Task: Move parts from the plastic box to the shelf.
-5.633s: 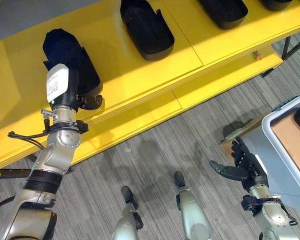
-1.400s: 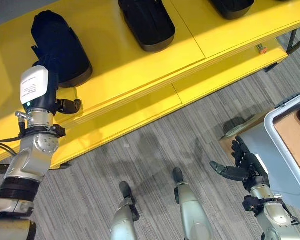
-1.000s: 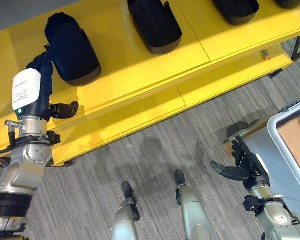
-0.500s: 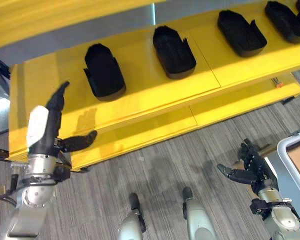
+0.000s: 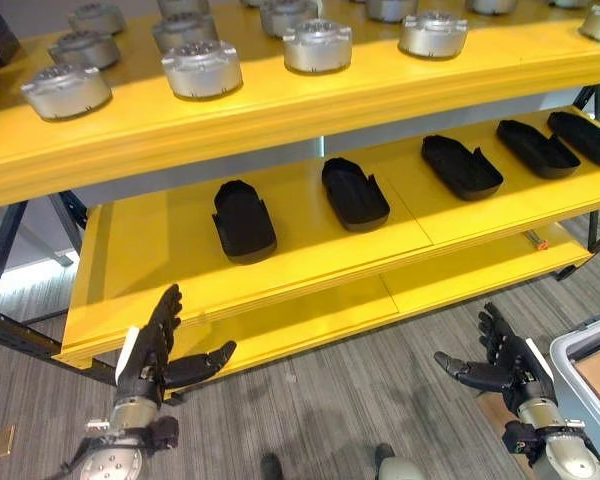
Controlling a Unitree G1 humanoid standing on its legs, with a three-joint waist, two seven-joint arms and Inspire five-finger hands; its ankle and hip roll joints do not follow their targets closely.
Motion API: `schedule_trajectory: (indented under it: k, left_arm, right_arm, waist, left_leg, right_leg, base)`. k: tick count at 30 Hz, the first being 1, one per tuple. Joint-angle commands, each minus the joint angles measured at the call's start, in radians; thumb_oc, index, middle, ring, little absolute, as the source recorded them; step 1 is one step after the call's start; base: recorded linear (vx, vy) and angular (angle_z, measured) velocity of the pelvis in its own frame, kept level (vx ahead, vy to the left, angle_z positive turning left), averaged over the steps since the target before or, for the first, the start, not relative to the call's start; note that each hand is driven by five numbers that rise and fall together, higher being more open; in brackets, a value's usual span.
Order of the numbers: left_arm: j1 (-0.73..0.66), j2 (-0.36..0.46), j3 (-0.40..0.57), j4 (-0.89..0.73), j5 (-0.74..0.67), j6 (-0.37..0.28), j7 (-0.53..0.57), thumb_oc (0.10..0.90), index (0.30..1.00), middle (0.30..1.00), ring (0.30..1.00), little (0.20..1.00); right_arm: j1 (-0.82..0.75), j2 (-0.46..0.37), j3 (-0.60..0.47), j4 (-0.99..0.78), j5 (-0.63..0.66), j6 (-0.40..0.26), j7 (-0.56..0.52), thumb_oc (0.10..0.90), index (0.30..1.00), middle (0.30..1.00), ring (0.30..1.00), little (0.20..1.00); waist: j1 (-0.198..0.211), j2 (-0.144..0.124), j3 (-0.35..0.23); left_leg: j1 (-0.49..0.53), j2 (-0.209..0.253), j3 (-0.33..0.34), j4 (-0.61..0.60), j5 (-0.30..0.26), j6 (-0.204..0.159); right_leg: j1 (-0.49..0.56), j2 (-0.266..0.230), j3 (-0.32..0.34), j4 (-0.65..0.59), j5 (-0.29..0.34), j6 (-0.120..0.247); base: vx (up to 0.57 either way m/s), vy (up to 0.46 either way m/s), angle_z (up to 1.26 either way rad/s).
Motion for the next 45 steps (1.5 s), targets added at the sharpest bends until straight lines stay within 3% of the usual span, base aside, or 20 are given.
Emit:
schedule_trajectory:
  k: [1, 7, 12, 19, 21, 22, 25, 26, 27, 29, 32, 34, 38, 45]
  left_arm:
    - [-0.085, 0.026, 0.038, -0.054, -0.092, -0.086, -0.016, 0.9, 1.0, 1.0, 1.0, 1.0]
    - [-0.078, -0.016, -0.024, -0.018, -0.119, -0.064, -0.015, 0.9, 1.0, 1.0, 1.0, 1.0]
    - [-0.092, -0.004, -0.044, -0.024, -0.128, -0.061, -0.018, 0.9, 1.0, 1.0, 1.0, 1.0]
    - [-0.171, 0.05, -0.061, -0.036, -0.122, -0.084, -0.015, 0.9, 1.0, 1.0, 1.0, 1.0]
    - [-0.233, 0.078, -0.091, -0.037, -0.109, -0.096, -0.017, 0.9, 1.0, 1.0, 1.0, 1.0]
    - [-0.278, 0.081, -0.113, -0.033, -0.114, -0.108, -0.005, 0.9, 1.0, 1.0, 1.0, 1.0]
    - [-0.317, 0.082, -0.127, -0.027, -0.122, -0.118, 0.016, 0.9, 1.0, 1.0, 1.0, 1.0]
    - [-0.32, 0.078, -0.13, -0.024, -0.128, -0.117, 0.028, 0.9, 1.0, 1.0, 1.0, 1.0]
    - [-0.323, 0.077, -0.128, -0.019, -0.136, -0.114, 0.035, 0.9, 1.0, 1.0, 1.0, 1.0]
    - [-0.319, 0.065, -0.13, -0.022, -0.143, -0.114, 0.041, 0.9, 1.0, 1.0, 1.0, 1.0]
    - [-0.298, 0.059, -0.115, -0.032, -0.155, -0.108, 0.045, 0.9, 1.0, 1.0, 1.0, 1.0]
    - [-0.272, 0.051, -0.099, -0.041, -0.167, -0.106, 0.046, 0.9, 1.0, 1.0, 1.0, 1.0]
    - [-0.235, 0.04, -0.082, -0.036, -0.161, -0.104, 0.031, 0.9, 1.0, 1.0, 1.0, 1.0]
    - [-0.205, 0.012, -0.089, -0.044, -0.189, -0.108, -0.011, 0.9, 1.0, 1.0, 1.0, 1.0]
  right_arm:
    - [-0.082, -0.004, -0.015, -0.041, 0.034, -0.084, -0.012, 0.9, 1.0, 1.0, 1.0, 1.0]
    - [-0.098, 0.008, 0.0, -0.046, 0.042, -0.088, -0.035, 0.9, 1.0, 1.0, 1.0, 1.0]
    - [-0.106, 0.013, 0.001, -0.055, 0.041, -0.09, -0.054, 0.9, 1.0, 1.0, 1.0, 1.0]
    - [-0.089, 0.029, -0.027, -0.061, 0.05, -0.102, -0.066, 0.9, 1.0, 1.0, 1.0, 1.0]
    - [-0.082, 0.036, -0.035, -0.06, 0.047, -0.108, -0.068, 0.9, 1.0, 1.0, 1.0, 1.0]
    - [-0.089, 0.038, -0.025, -0.05, 0.042, -0.114, -0.073, 0.9, 1.0, 1.0, 1.0, 1.0]
    - [-0.122, 0.044, -0.005, -0.039, 0.044, -0.12, -0.088, 0.9, 1.0, 1.0, 1.0, 1.0]
    - [-0.132, 0.045, 0.008, -0.038, 0.041, -0.12, -0.092, 0.9, 1.0, 1.0, 1.0, 1.0]
    - [-0.141, 0.045, 0.021, -0.042, 0.036, -0.122, -0.099, 0.9, 1.0, 1.0, 1.0, 1.0]
    - [-0.153, 0.042, 0.045, -0.043, 0.028, -0.124, -0.102, 0.9, 1.0, 1.0, 1.0, 1.0]
    - [-0.176, 0.044, 0.072, -0.044, 0.022, -0.124, -0.103, 0.9, 1.0, 1.0, 1.0, 1.0]
    - [-0.202, 0.047, 0.091, -0.039, 0.02, -0.121, -0.106, 0.9, 1.0, 1.0, 1.0, 1.0]
    - [-0.193, 0.048, 0.098, -0.041, 0.025, -0.118, -0.096, 0.9, 1.0, 1.0, 1.0, 1.0]
    - [-0.155, 0.019, 0.06, -0.055, 0.036, -0.126, -0.072, 0.9, 1.0, 1.0, 1.0, 1.0]
  waist:
    - [-0.011, -0.042, -0.024]
    - [-0.006, -0.062, -0.044]
    - [-0.005, -0.076, -0.044]
    - [-0.027, -0.115, -0.02]
    - [-0.046, -0.121, -0.009]
    - [-0.062, -0.123, 0.0]
    - [-0.068, -0.122, 0.008]
    - [-0.059, -0.113, 0.02]
    - [-0.036, -0.097, 0.033]
    - [-0.014, -0.069, 0.047]
    - [0.02, -0.072, 0.054]
    - [0.044, -0.091, 0.043]
    - [0.048, -0.109, 0.027]
    - [-0.004, -0.092, 0.001]
  left_leg:
    - [0.051, 0.044, -0.022, 0.061, -0.138, 0.004]
    - [0.064, 0.025, -0.023, 0.079, -0.164, 0.018]
    - [0.059, -0.001, -0.025, 0.113, -0.195, 0.038]
    - [-0.042, -0.072, -0.026, 0.292, -0.289, 0.08]
    - [-0.076, -0.09, -0.017, 0.321, -0.306, 0.091]
    - [-0.102, -0.097, 0.002, 0.335, -0.319, 0.1]
    - [-0.122, -0.091, 0.04, 0.325, -0.308, 0.108]
    - [-0.117, -0.075, 0.064, 0.322, -0.309, 0.111]
    - [-0.115, -0.06, 0.098, 0.309, -0.294, 0.115]
    - [-0.091, -0.039, 0.137, 0.268, -0.282, 0.117]
    - [-0.065, -0.022, 0.196, 0.233, -0.256, 0.117]
    - [-0.068, 0.0, 0.246, 0.249, -0.25, 0.104]
    - [-0.051, 0.023, 0.281, 0.276, -0.258, 0.09]
    - [0.0, 0.093, 0.331, 0.266, -0.216, 0.044]
  right_leg:
    - [0.01, -0.045, 0.036, -0.109, 0.022, 0.033]
    - [0.043, -0.066, 0.039, -0.138, 0.041, 0.045]
    - [0.052, -0.091, 0.044, -0.142, 0.054, 0.058]
    - [0.023, -0.156, 0.075, -0.128, 0.097, 0.083]
    - [0.001, -0.174, 0.085, -0.133, 0.143, 0.091]
    - [-0.036, -0.181, 0.101, -0.154, 0.209, 0.1]
    - [-0.106, -0.173, 0.103, -0.167, 0.261, 0.102]
    - [-0.127, -0.163, 0.048, -0.149, 0.24, 0.097]
    - [-0.13, -0.172, -0.053, -0.102, 0.197, 0.082]
    - [-0.087, -0.175, -0.157, -0.012, 0.108, 0.059]
    - [-0.042, -0.185, -0.209, 0.078, 0.051, 0.035]
    - [0.017, -0.183, -0.236, 0.023, 0.049, 0.043]
    - [0.054, -0.16, -0.234, -0.076, 0.054, 0.055]
    - [0.066, -0.096, -0.182, -0.121, 0.018, 0.038]
  base:
    - [0.03, 0.055, 0.03]
    - [0.01, 0.058, 0.02]
    - [-0.01, 0.101, 0.0]
    - [-0.06, 0.136, -0.02]
    - [-0.15, 0.16, 0.11]
    - [-0.16, 0.128, 0.08]
    - [-0.16, 0.113, -0.37]
    - [-0.21, 0.185, -0.71]
    - [-0.1, 0.223, -0.89]
    - [-0.1, 0.197, -2.29]
    - [-0.13, 0.011, -1.29]
    - [-0.11, -0.132, -1.08]
    - [0.03, -0.163, -0.75]
    - [0.07, -0.156, -0.27]
